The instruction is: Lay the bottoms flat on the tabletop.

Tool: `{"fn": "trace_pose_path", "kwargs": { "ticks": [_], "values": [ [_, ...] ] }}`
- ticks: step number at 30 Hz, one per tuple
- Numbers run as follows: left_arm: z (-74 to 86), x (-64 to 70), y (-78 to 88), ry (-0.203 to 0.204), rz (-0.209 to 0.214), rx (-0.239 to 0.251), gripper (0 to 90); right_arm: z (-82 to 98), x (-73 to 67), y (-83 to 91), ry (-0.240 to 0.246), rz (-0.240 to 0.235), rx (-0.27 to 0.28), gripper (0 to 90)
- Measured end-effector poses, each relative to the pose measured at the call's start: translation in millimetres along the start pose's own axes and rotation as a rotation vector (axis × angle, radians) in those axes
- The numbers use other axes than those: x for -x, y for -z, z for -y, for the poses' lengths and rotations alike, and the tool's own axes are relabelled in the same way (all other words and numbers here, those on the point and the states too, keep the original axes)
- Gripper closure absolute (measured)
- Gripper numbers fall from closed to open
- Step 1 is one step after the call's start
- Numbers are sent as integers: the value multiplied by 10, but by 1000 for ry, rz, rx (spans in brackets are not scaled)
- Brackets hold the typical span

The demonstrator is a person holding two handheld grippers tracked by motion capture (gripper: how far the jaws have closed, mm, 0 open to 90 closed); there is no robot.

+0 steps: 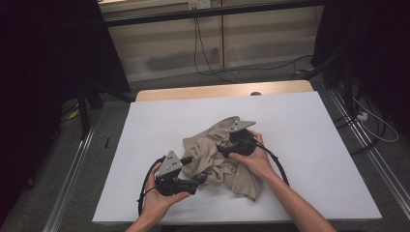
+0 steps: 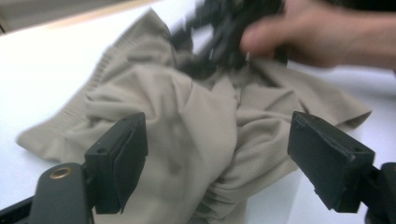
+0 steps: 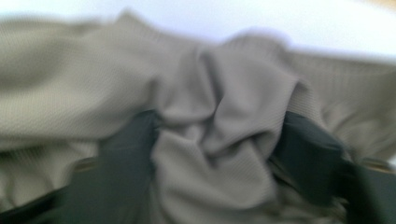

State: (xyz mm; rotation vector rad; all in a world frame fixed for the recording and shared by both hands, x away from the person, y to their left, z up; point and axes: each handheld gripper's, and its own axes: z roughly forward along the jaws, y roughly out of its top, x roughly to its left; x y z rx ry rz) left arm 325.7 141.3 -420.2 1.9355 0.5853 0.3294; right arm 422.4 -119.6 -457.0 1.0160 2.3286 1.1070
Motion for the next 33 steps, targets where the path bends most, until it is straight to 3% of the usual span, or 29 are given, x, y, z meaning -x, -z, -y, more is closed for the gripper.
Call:
{"fn": "trace_pose_path", "kwargs": {
  "ticks": [1,2,4,6,10,11,13,17,20,22,25,28,30,33],
  "values": [
    [-10,-15,7,4,-10,3,196,32,-15,-22,4,-15,-25,587],
    [-15,-38,4,11,-12,13,195,59,-36,-6,6,-18,-7,721],
    [-19,-93,-13,32,-28,14,195,75,-82,72,17,-5,-5,849],
    [-19,-162,-39,58,-65,13,197,105,-105,166,27,-47,5,867],
    [-3,-320,-95,100,-158,-12,227,177,-171,395,69,-79,-5,872],
    [-1,-345,-106,113,-163,-12,241,218,-187,481,72,-89,8,873],
    [1,-404,-139,138,-151,-10,277,285,-206,585,75,-102,7,873],
    [-10,-421,-219,127,-112,-32,371,455,-256,767,91,-123,-14,875],
    [-1,-356,-282,99,-44,-61,428,579,-299,900,94,-151,-23,875],
    [-2,-286,-327,58,2,-74,451,655,-333,1000,87,-170,-26,875],
    [33,-195,-426,-11,20,-118,453,743,-368,1120,65,-165,-25,830],
    [139,-147,-576,-39,33,-205,491,712,-335,1170,45,-154,6,631],
    [154,-139,-589,-4,66,-200,558,639,-296,1196,34,-115,51,511],
    [150,-111,-534,7,116,-228,726,540,-232,1147,19,-77,87,417]
  ]
}}
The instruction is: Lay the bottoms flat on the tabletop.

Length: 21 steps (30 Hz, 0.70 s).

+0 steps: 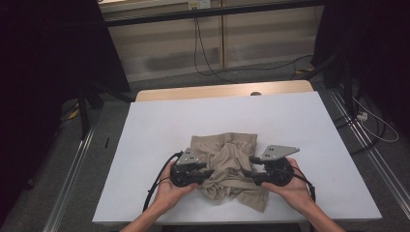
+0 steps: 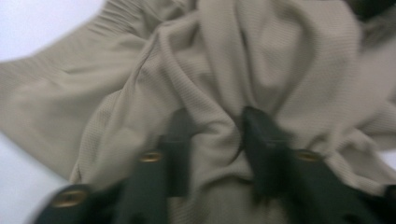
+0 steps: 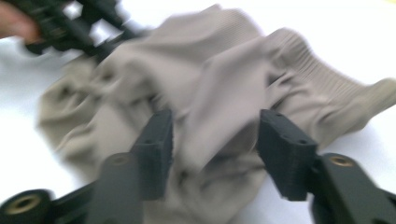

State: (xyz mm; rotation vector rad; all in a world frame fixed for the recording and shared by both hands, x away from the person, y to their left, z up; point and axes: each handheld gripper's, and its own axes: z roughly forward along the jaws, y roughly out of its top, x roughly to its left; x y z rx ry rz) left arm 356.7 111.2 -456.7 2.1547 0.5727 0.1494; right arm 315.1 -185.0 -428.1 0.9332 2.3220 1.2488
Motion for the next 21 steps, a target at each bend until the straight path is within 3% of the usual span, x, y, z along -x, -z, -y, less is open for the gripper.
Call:
{"fn": "trace_pose_path", "kwargs": {
  "ticks": [2,5,7,8,10,11,14,17,19,20,21],
  "values": [
    [20,65,32,-42,-1,-18,784,-64,37,-99,-3,25,2,379],
    [49,121,93,-15,15,-25,803,-137,58,-286,0,29,12,409],
    [53,131,149,-38,0,-17,792,-120,43,-402,22,0,-22,705],
    [53,125,171,-26,-1,-3,761,-89,18,-433,36,-25,-48,799],
    [43,91,223,3,-17,31,637,-23,-67,-442,66,-63,-81,874],
    [33,73,250,11,-29,54,583,4,-110,-430,79,-70,-98,884],
    [-5,7,318,28,-49,125,561,68,-161,-368,88,-75,-123,890],
    [-54,-70,338,21,-64,156,633,106,-120,-295,83,-76,-139,888],
    [-64,-151,263,22,-66,144,637,125,-80,-257,72,-49,-144,830],
    [-56,-177,216,10,-68,130,612,136,-46,-246,56,-36,-136,778],
    [-39,-196,127,-22,-70,87,575,141,-30,-246,54,-30,-134,731]
  ]
}}
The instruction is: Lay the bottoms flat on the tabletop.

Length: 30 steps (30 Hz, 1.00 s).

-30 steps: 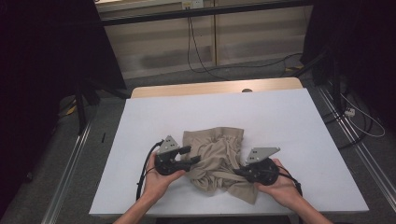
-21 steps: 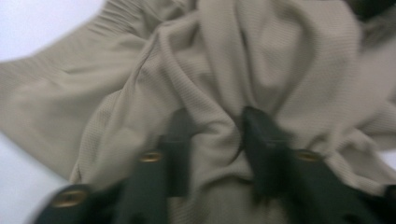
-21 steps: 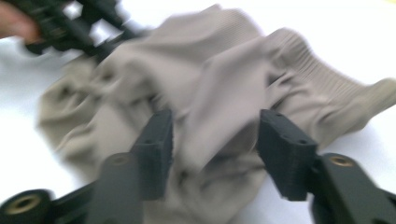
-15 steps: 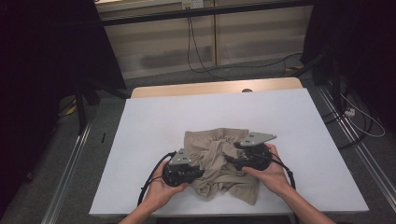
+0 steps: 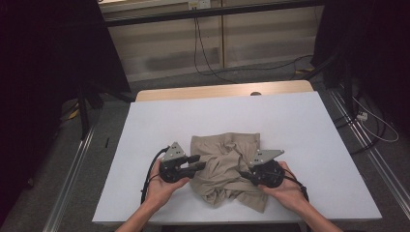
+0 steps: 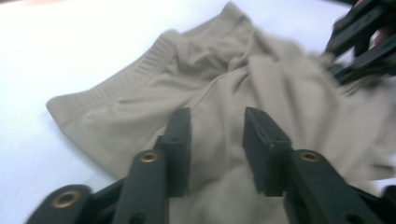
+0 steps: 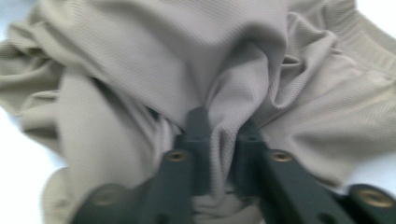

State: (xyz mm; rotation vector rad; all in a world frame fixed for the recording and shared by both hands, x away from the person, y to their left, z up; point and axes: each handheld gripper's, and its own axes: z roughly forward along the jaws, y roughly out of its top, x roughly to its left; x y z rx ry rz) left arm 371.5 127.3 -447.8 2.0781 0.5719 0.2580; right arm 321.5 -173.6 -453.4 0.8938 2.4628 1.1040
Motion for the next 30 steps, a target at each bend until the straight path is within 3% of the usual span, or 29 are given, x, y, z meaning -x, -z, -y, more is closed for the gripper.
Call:
{"fn": "trace_pose_path", "kwargs": {
  "ticks": [2,3,5,6,7,9,11,14,18,23,25,28,30],
  "values": [
    [32,12,-111,-40,-1,-45,493,1,36,-20,-10,25,5,618],
    [46,18,-151,-35,8,-58,466,0,44,-37,-13,34,6,579],
    [69,3,-178,-2,20,-61,461,4,59,-87,-17,37,-4,553],
    [80,-16,-175,34,35,-67,476,9,65,-106,-25,37,-11,549],
    [88,-33,-160,55,50,-75,518,16,80,-123,-39,34,-11,564],
    [94,-51,-120,64,73,-102,707,14,94,-112,-38,47,-19,695],
    [105,-44,-88,82,73,-117,781,32,108,-70,-51,29,-31,816],
    [102,19,-56,82,70,-137,804,71,93,-23,-47,10,-35,861],
    [149,131,32,108,110,-151,810,101,29,48,-25,-2,-47,869],
    [156,308,109,75,107,-170,807,184,-32,214,-16,-12,-48,862],
    [150,321,101,51,79,-160,787,233,-41,276,-29,0,-36,768],
    [125,262,99,44,27,-138,666,247,1,341,-47,42,-7,490],
    [112,208,121,53,11,-108,558,203,61,397,-73,40,26,429]
  ]
}}
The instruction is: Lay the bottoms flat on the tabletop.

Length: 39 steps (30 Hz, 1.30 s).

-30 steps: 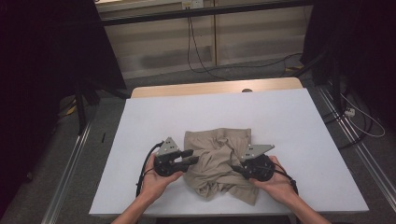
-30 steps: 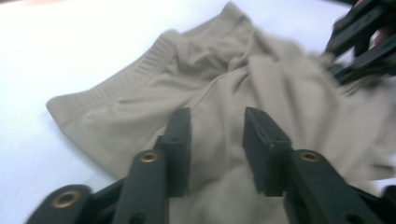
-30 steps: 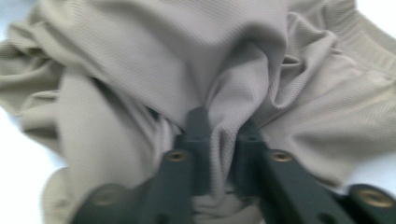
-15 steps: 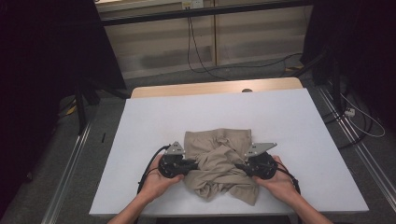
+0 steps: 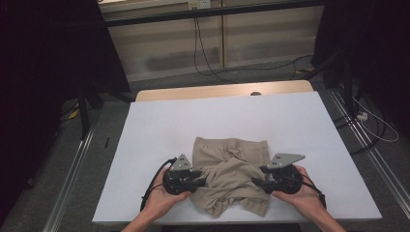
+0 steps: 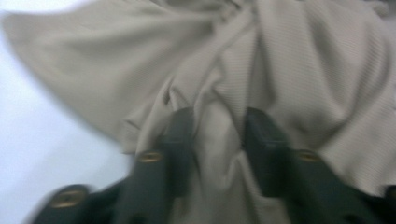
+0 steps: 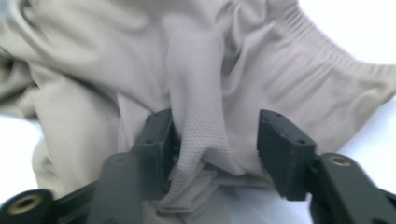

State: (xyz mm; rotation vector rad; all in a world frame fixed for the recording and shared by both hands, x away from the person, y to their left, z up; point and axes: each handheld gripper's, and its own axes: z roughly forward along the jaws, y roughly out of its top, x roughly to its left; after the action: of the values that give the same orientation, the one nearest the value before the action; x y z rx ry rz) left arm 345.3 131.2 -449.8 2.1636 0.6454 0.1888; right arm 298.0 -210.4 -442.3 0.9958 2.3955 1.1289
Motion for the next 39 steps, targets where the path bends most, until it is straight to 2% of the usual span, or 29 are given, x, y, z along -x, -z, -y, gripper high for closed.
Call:
{"fn": "trace_pose_path", "kwargs": {
  "ticks": [2,4,6,8,10,11,16,19,21,23,25,27,29,30,32,33,34,35,36,38,39],
  "values": [
    [-22,-59,39,5,-49,31,427,-49,39,72,-28,9,48,363],
    [-42,-126,88,35,-81,80,307,-96,96,155,-63,6,96,341],
    [-78,-207,147,60,-94,125,270,-129,165,220,-79,14,121,338],
    [-124,-274,178,77,-115,162,203,-156,254,253,-94,42,137,379],
    [-181,-346,172,100,-125,185,179,-191,365,242,-116,62,146,419],
    [-227,-390,155,101,-150,171,172,-216,423,219,-128,80,142,445],
    [-493,-584,-65,83,-230,161,174,-403,761,17,-143,169,76,535],
    [-643,-704,-212,109,-224,157,174,-482,943,-108,-152,184,49,582],
    [-681,-758,-287,98,-249,147,180,-452,990,-180,-166,181,40,588],
    [-682,-809,-342,98,-262,145,205,-382,996,-255,-193,170,20,592],
    [-658,-864,-388,131,-267,147,208,-275,1001,-333,-207,170,15,599],
    [-626,-916,-413,144,-262,132,206,-218,1013,-380,-198,180,-31,591],
    [-583,-963,-435,157,-260,102,199,-178,1021,-379,-217,168,-17,592],
    [-569,-990,-437,138,-264,79,199,-154,1021,-390,-222,164,-18,599],
    [-542,-1026,-446,153,-261,81,212,-109,1008,-424,-239,141,-7,603],
    [-531,-1050,-446,156,-258,79,252,-107,1002,-423,-240,145,-5,619],
    [-519,-1067,-449,171,-250,82,295,-112,998,-420,-244,140,-9,690],
    [-505,-1085,-450,178,-240,76,345,-109,997,-420,-249,118,-5,727],
    [-495,-1095,-460,190,-230,66,389,-108,991,-424,-255,119,-1,776],
    [-486,-1104,-476,197,-214,49,439,-137,975,-424,-236,144,1,845],
    [-481,-1107,-487,210,-187,52,477,-146,970,-430,-226,165,1,851]
  ]
}}
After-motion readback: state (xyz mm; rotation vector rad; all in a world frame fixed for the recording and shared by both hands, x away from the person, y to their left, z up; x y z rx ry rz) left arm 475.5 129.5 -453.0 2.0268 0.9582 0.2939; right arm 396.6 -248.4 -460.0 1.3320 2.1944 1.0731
